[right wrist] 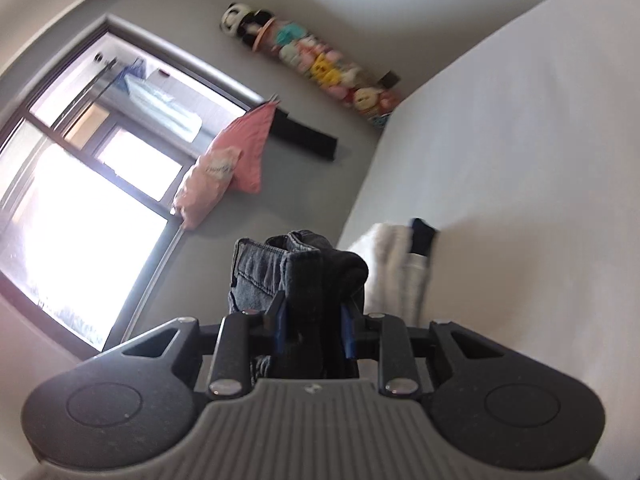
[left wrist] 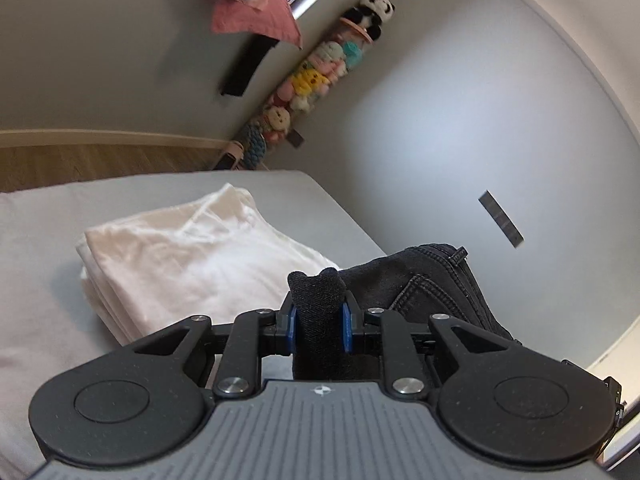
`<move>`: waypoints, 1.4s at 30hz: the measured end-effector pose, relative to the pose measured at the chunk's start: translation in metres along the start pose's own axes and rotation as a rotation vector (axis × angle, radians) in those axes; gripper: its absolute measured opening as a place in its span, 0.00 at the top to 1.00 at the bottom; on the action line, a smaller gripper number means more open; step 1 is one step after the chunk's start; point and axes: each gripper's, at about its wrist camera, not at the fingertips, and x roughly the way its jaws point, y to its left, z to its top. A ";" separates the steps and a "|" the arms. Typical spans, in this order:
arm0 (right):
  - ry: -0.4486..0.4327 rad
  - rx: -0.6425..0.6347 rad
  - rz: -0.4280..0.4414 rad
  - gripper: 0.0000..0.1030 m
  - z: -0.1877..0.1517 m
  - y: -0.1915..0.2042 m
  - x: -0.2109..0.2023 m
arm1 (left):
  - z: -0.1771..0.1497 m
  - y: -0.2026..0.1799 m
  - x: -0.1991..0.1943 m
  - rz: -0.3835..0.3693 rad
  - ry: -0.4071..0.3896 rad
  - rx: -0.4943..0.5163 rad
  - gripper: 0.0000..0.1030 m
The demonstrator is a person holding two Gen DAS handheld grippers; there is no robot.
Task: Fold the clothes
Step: 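Carry the jeans with both grippers over the white clothes stack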
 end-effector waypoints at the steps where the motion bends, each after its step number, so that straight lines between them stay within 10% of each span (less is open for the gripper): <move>1: 0.014 -0.013 0.009 0.71 0.007 0.008 0.020 | 0.007 0.006 0.000 0.011 -0.017 -0.011 0.77; 9: 0.106 -0.101 0.049 0.71 0.050 0.046 0.150 | 0.047 0.045 0.019 0.079 -0.091 -0.067 0.77; 20: 0.186 -0.127 -0.013 0.72 0.046 0.003 0.231 | 0.055 0.078 0.066 0.146 -0.046 -0.030 0.77; 42: 0.158 -0.180 -0.040 0.73 0.043 -0.007 0.248 | 0.058 0.075 0.059 0.142 -0.059 0.081 0.79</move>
